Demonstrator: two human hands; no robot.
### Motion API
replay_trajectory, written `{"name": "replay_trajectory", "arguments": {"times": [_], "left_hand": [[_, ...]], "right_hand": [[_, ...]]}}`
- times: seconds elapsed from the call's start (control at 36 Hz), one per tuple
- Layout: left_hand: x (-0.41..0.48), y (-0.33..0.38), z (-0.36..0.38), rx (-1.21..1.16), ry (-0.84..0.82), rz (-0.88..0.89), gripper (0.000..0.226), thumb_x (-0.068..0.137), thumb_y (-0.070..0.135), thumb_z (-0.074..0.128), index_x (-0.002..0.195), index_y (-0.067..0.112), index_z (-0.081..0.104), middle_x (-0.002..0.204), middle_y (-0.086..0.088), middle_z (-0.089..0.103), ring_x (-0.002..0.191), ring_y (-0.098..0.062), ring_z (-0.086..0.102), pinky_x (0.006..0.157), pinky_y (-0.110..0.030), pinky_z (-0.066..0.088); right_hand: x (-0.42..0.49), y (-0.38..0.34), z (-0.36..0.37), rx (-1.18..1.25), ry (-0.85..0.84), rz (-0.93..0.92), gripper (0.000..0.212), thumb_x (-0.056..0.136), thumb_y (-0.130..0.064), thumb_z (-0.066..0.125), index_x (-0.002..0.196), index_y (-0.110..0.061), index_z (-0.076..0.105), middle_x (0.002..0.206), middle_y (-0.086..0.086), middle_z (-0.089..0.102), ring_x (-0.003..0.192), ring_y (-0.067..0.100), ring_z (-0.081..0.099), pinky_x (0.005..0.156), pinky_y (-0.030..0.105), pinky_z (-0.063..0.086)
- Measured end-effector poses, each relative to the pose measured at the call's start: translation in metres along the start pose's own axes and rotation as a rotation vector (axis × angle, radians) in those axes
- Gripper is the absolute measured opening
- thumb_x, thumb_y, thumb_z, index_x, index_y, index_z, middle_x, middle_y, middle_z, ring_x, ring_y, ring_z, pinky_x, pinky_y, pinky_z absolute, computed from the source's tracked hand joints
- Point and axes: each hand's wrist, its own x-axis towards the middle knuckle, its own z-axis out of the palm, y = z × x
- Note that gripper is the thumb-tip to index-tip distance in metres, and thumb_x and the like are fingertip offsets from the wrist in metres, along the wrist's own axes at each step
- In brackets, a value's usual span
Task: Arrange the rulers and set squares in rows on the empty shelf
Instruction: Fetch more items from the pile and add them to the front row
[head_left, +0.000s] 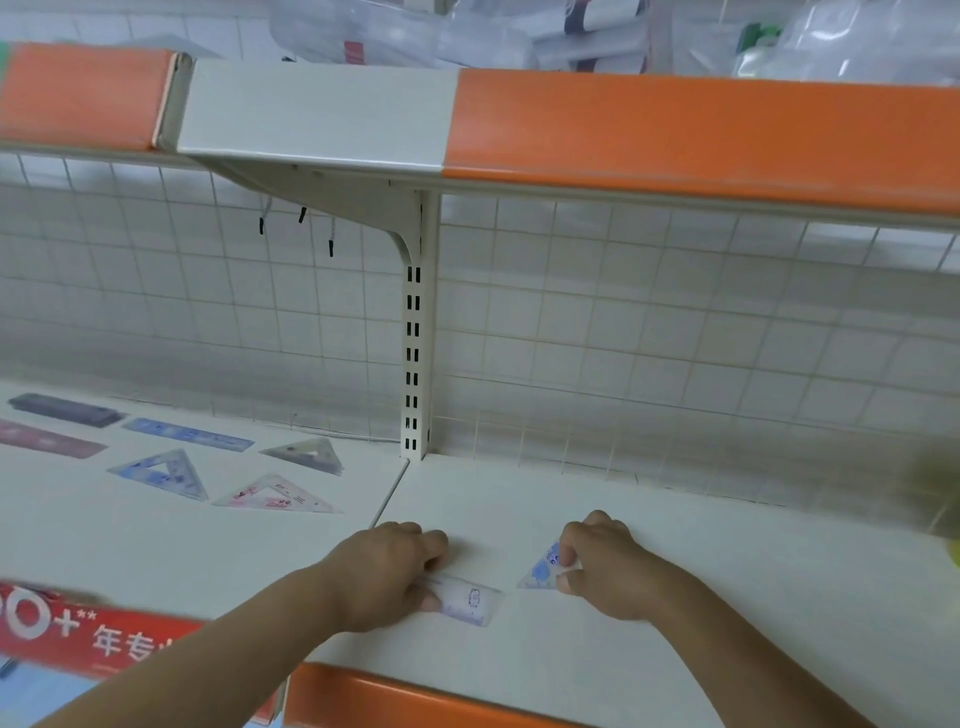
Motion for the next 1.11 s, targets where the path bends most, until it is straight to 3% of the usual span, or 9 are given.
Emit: {"name": "replay_trajectory", "arguments": {"times": [0.17,0.28,0.36,0.42,0.5,0.61,0.72,0.81,1.11], "left_hand": [[-0.003,0.005,0.004,0.009,0.005,-0.002,0.03,0.098,0.036,0.044,0.125,0.022,0.044,0.114,-0.003,0.053,0.108,-0.025,0.055,0.081,-0.028,0.041],[-0.006,0.005,0.008,-0.01,0.019,0.015,0.033,0.101,0.03,0.035,0.13,0.023,0.048,0.101,0.0,0.042,0.106,-0.028,0.056,0.087,-0.028,0.041],[-0.009,0.003,0.006,-0.011,-0.015,0.038,0.046,0.096,0.046,0.032,0.134,0.025,0.049,0.102,0.0,0.039,0.105,-0.027,0.056,0.092,-0.027,0.042],[-0.011,0.001,0.004,-0.015,-0.054,0.043,0.051,0.094,0.051,0.038,0.137,0.025,0.046,0.11,-0.003,0.041,0.108,-0.026,0.054,0.096,-0.027,0.04],[-0.014,0.001,0.003,-0.029,-0.062,0.043,0.046,0.096,0.037,0.049,0.141,0.026,0.043,0.116,-0.004,0.042,0.113,-0.025,0.052,0.098,-0.027,0.039],[-0.016,0.002,0.001,0.003,-0.023,0.001,0.05,0.096,0.035,0.05,0.144,0.032,0.038,0.121,-0.003,0.046,0.116,-0.023,0.051,0.099,-0.027,0.039],[-0.018,0.004,-0.008,0.113,0.076,-0.037,0.05,0.096,0.033,0.047,0.144,0.031,0.037,0.127,0.0,0.051,0.12,-0.02,0.05,0.098,-0.027,0.036],[-0.019,0.002,-0.015,0.188,0.1,-0.075,0.047,0.096,0.028,0.047,0.142,0.031,0.039,0.134,0.003,0.05,0.124,-0.018,0.047,0.101,-0.029,0.031],[-0.039,-0.004,-0.032,0.176,0.102,-0.143,0.045,0.099,0.029,0.047,0.142,0.03,0.039,0.136,0.002,0.05,0.124,-0.018,0.048,0.105,-0.031,0.034]], "right_hand": [[-0.001,-0.004,0.005,-0.088,0.035,0.078,0.022,0.099,-0.031,0.043,0.108,-0.012,0.041,0.113,0.004,0.028,0.11,0.022,0.037,0.095,0.031,0.038],[-0.005,-0.007,0.006,-0.073,0.067,0.096,0.021,0.099,-0.031,0.043,0.095,-0.015,0.032,0.108,0.003,0.023,0.099,0.019,0.038,0.088,0.028,0.038],[-0.007,-0.007,0.004,-0.036,0.067,0.102,0.021,0.098,-0.033,0.045,0.097,-0.016,0.034,0.115,0.004,0.027,0.105,0.02,0.042,0.093,0.029,0.038],[-0.008,-0.007,0.003,-0.04,0.051,0.105,0.021,0.098,-0.034,0.046,0.095,-0.016,0.036,0.118,0.005,0.029,0.101,0.02,0.044,0.092,0.029,0.04],[-0.009,-0.009,0.002,-0.064,0.036,0.131,0.029,0.098,-0.034,0.045,0.076,-0.02,0.033,0.112,0.005,0.032,0.085,0.018,0.042,0.082,0.029,0.04],[-0.014,-0.016,-0.001,-0.106,0.044,0.126,0.038,0.099,-0.032,0.044,0.067,-0.023,0.025,0.106,0.004,0.034,0.087,0.018,0.04,0.077,0.027,0.035],[-0.022,-0.024,-0.005,-0.087,0.08,0.079,0.013,0.1,-0.028,0.044,0.09,-0.019,0.046,0.117,0.005,0.041,0.104,0.019,0.046,0.087,0.027,0.039],[-0.029,-0.029,-0.009,-0.102,0.113,0.037,0.025,0.1,-0.027,0.043,0.119,-0.012,0.049,0.127,0.004,0.042,0.114,0.02,0.046,0.095,0.029,0.041],[-0.041,-0.051,-0.012,-0.1,0.158,-0.051,0.024,0.099,-0.025,0.044,0.12,-0.012,0.049,0.127,0.003,0.041,0.115,0.019,0.044,0.097,0.031,0.042]]}}
